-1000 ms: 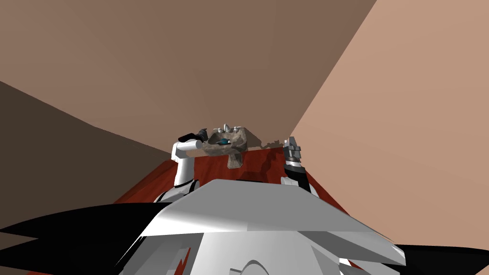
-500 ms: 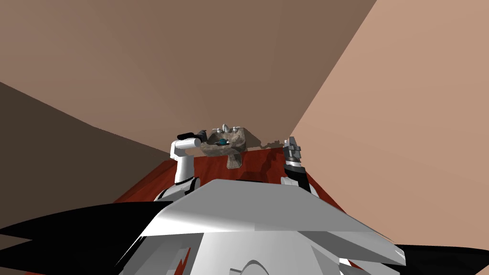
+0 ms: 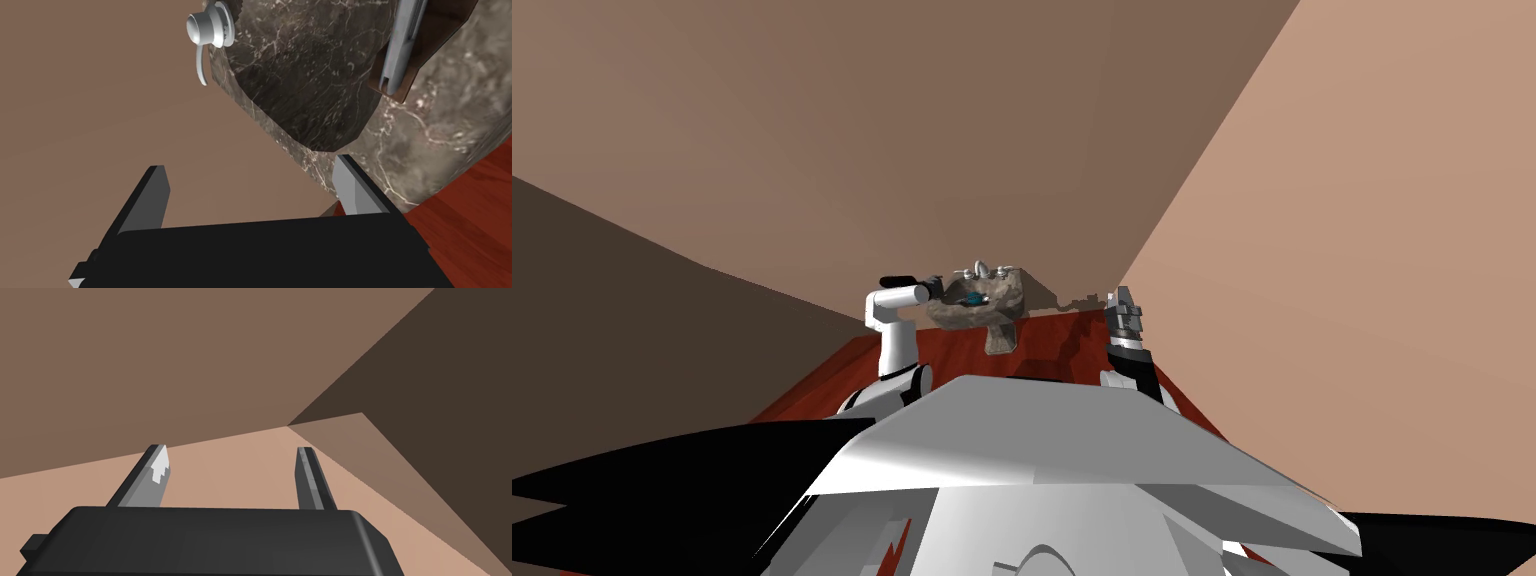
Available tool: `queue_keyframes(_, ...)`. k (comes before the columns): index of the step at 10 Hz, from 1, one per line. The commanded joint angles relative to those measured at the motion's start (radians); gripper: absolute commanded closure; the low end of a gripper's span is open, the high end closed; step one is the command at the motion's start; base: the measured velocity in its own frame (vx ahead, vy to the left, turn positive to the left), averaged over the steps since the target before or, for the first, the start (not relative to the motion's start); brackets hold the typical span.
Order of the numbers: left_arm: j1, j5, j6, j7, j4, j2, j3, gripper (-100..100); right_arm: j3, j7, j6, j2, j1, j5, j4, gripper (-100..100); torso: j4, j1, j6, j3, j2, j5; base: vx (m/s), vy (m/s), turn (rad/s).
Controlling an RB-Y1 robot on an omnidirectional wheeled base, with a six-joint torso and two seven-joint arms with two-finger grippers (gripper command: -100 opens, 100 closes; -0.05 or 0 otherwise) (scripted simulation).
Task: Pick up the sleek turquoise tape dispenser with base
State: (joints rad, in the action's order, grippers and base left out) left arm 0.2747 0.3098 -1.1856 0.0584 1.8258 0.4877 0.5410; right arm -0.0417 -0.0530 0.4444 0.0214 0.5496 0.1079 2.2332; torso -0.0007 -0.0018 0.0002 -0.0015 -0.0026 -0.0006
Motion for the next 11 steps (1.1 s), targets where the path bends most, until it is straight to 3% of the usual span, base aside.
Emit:
queue_keyframes(1, 0.025, 0.002, -0.05, -0.004, -0.028, 0.006, 0.021, -100, 0.0, 0.0, 0.0, 0.0, 0.0, 0.0, 0.0, 0, 0.0, 0.0, 0.0, 0.0, 0.0, 0.0, 0.034, -0.033, -0.006)
queue_keyframes(3, 0.025, 0.002, -0.087, -0.004, -0.028, 0.006, 0.021, -100, 0.0, 0.0, 0.0, 0.0, 0.0, 0.0, 0.0, 0, 0.0, 0.0, 0.0, -0.001, -0.001, 0.0, 0.032, -0.032, 0.002)
queue_keyframes(6, 0.072, 0.001, -0.18, -0.011, -0.084, 0.016, 0.056, -100, 0.0, 0.0, 0.0, 0.0, 0.0, 0.0, 0.0, 0, 0.0, 0.0, 0.0, 0.0, -0.001, 0.0, 0.045, -0.046, -0.006)
queue_keyframes(8, 0.072, 0.001, -0.217, -0.011, -0.084, 0.016, 0.056, -100, 0.0, 0.0, 0.0, 0.0, 0.0, 0.0, 0.0, 0, -0.001, -0.001, 0.0, -0.001, -0.002, 0.0, 0.039, -0.031, 0.0)
queue_keyframes(11, 0.111, -0.003, -0.306, -0.018, -0.137, 0.022, 0.087, -100, 0.0, 0.0, 0.0, 0.0, 0.0, 0.0, 0.0, 0, 0.0, 0.0, 0.0, -0.001, -0.001, 0.0, 0.044, -0.032, -0.01)
